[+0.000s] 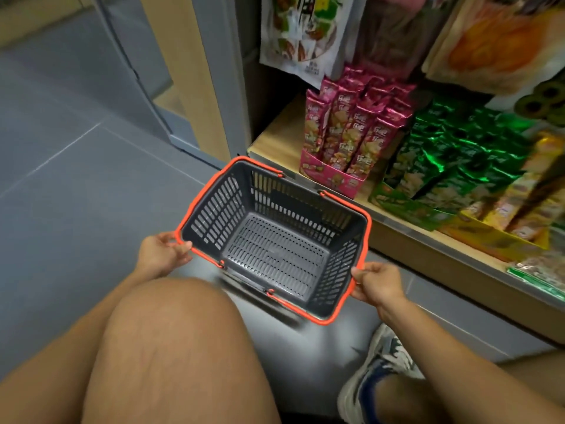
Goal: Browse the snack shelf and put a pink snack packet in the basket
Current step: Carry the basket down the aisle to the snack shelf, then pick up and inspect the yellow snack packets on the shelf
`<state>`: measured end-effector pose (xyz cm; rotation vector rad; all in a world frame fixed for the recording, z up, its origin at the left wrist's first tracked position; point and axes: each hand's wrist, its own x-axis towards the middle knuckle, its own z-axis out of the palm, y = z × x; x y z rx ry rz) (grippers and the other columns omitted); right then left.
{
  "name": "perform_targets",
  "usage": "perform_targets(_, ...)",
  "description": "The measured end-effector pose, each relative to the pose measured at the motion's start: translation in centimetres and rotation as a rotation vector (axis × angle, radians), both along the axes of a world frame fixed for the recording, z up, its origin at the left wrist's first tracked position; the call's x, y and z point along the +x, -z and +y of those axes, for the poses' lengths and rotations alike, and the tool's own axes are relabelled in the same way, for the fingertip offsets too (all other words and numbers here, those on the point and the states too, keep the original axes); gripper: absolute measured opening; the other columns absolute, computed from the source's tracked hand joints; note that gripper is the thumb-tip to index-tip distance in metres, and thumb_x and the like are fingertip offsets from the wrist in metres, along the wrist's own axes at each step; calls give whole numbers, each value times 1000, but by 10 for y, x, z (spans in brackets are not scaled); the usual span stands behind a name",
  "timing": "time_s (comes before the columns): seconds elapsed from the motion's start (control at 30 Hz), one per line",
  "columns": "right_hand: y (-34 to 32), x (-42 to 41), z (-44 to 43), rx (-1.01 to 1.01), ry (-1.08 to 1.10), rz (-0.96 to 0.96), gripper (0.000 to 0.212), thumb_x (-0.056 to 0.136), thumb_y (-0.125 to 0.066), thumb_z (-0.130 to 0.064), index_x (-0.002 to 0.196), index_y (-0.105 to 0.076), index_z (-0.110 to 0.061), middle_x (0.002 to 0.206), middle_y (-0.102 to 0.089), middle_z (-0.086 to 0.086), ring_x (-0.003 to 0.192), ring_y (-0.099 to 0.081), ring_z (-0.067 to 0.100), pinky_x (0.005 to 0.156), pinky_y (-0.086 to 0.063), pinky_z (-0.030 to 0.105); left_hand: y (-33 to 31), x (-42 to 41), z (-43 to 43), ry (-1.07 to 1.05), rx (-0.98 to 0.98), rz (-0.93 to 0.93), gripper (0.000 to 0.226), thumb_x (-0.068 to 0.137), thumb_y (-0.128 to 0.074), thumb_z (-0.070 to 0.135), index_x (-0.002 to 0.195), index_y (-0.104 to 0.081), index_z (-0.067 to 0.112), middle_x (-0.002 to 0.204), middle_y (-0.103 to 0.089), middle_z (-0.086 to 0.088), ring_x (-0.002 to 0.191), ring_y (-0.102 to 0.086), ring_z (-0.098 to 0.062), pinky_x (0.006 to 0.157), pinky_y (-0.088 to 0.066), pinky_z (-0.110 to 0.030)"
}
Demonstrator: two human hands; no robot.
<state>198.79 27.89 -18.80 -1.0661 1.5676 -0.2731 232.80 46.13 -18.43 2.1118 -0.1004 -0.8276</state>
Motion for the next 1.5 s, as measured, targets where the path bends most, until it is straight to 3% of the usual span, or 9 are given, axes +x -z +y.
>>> perform_targets(0.17, -43, -5, -17, -86, -588, 318, 36, 96, -48, -31, 68, -57, -10, 77, -72, 19, 65, -70, 32, 58, -55, 36, -61, -2, -7, 339, 326, -446, 51, 88, -69, 16, 134, -52, 1, 113, -65, -22, 105, -62, -37, 96, -44, -44)
perform_targets(0.37, -145, -40, -43, -527, -1125, 528, 21, 91, -52, -30, 100, -68, -19, 103, -70, 5, 97, -63, 28, 81, -52, 35, -195, -56, -53, 643, 18, -499, 23, 95, -47, -5, 102, -66, 6, 81, -67, -12, 52, -62, 1, 55, -49, -11)
perform_targets(0.5, -221, -85, -38, -755, -1249, 589, 27, 95, -51, -38, 117, -62, -27, 113, -69, 1, 105, -63, 24, 85, -51, 32, -281, -130, -91, 908, -95, -670, 25, 93, -53, 1, 93, -71, 19, 77, -71, -1, 64, -65, -11, 68, -51, -23)
perform_targets(0.73, -306, -184, -11, -1029, -1076, 730, 25, 97, -46, -44, 117, -59, -35, 104, -70, -10, 96, -65, 14, 77, -52, 32, -332, -281, -139, 1484, -246, -975, 27, 88, -54, 12, 101, -74, 25, 79, -68, 14, 69, -59, 11, 65, -39, -5)
perform_targets(0.93, -306, -265, -17, -784, -605, 661, 15, 94, -56, -33, 100, -70, -29, 87, -68, -14, 80, -62, 8, 70, -48, 27, -306, -367, -184, 1835, -121, -1344, 30, 88, -49, 10, 110, -68, 15, 106, -69, -8, 97, -62, -30, 81, -53, -40)
perform_targets(1.13, -247, -308, -82, -363, -224, 330, 13, 95, -54, -20, 95, -67, -16, 83, -72, 8, 63, -62, 14, 47, -46, 20, -244, -386, -244, 1921, 164, -1241, 32, 89, -45, 6, 116, -62, 10, 114, -63, -12, 106, -59, -31, 88, -50, -42)
perform_targets(1.27, -188, -292, -134, -236, 58, 82, 20, 96, -53, -12, 115, -61, -9, 91, -66, 7, 69, -61, 16, 54, -49, 25, -200, -397, -300, 1881, 180, -1117, 46, 91, -43, 3, 136, -48, 10, 132, -55, -15, 121, -52, -31, 98, -46, -39)
perform_targets(1.43, -141, -257, -183, -215, -147, 128, 63, 93, -58, -16, 150, -31, -14, 125, -59, 9, 71, -57, 12, 47, -44, 17, -170, -431, -374, 1608, -71, -878, 60, 95, -49, 11, 150, -26, 14, 155, -31, -10, 141, -32, -26, 116, -27, -37)
perform_targets(1.5, -128, -248, -198, -233, -230, 128, 82, 92, -60, -20, 155, -8, -16, 147, -44, 9, 103, -60, 19, 73, -48, 18, -159, -446, -396, 1577, -46, -869, 69, 96, -51, 14, 154, -14, 17, 161, -15, -5, 145, -21, -27, 118, -22, -39)
